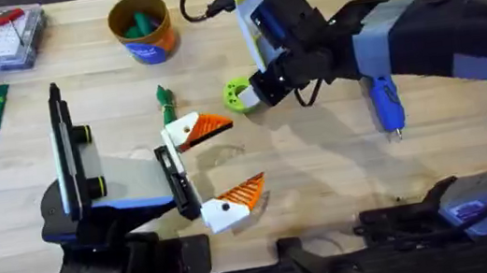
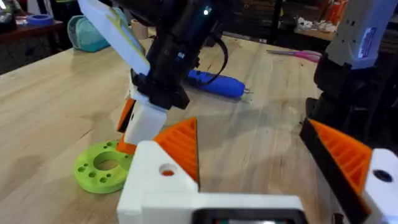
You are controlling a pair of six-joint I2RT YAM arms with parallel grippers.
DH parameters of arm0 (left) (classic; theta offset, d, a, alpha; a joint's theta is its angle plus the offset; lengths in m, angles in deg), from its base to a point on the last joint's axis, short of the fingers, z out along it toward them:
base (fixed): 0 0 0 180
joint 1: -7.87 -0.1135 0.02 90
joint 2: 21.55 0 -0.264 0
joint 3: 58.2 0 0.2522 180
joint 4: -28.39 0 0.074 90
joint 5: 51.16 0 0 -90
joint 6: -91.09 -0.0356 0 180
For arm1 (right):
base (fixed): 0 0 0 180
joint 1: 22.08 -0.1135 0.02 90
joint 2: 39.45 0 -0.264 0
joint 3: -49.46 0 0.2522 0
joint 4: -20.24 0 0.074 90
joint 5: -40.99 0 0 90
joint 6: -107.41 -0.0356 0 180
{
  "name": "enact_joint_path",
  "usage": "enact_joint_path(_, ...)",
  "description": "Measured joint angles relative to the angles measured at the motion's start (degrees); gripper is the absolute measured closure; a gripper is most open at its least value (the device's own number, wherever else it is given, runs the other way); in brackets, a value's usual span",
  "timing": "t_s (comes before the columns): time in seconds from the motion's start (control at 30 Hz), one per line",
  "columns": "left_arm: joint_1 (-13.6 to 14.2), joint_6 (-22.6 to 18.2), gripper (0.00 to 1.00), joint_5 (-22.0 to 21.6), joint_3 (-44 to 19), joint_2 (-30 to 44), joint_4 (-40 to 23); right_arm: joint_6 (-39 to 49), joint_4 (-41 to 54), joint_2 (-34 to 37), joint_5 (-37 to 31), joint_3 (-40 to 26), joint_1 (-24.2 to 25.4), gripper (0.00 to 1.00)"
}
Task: Pick up the gripper from the table and insert it into the empty holder that is missing its gripper. Then pick up a screw, insert it into the mounting hole, and use the screwdriver to tighten it. Finally, clean up the table by picking up the vegetable and placing it into the bucket.
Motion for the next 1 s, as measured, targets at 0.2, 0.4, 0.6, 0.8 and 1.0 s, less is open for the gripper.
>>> enact_joint_path(0.2, 0.0, -0.01, 0.012, 0.01, 0.0, 0.01, 0.0, -0.01, -0.43, 2.74, 0.33, -0.16, -0.17, 0.53)
enact_joint_path(0.4, 0.0, -0.01, 0.012, 0.0, 0.0, 0.01, 0.0, 0.0, -0.72, 2.82, 0.42, -0.35, -0.3, 0.53)
enact_joint_path(0.6, 0.0, -0.01, 0.012, -0.01, 0.0, 0.01, 0.0, 0.04, -0.7, 2.82, 0.42, -0.35, -0.34, 0.535)
enact_joint_path(0.8, 0.0, 0.0, 0.012, -0.02, 0.0, 0.01, 0.0, 0.61, -1.09, 2.82, 0.29, -0.35, -0.39, 0.656)
enact_joint_path(1.0, 0.0, -0.01, 0.012, -0.01, 0.0, 0.0, 0.0, 0.82, -2.24, 2.84, 0.22, -0.35, -0.39, 0.725)
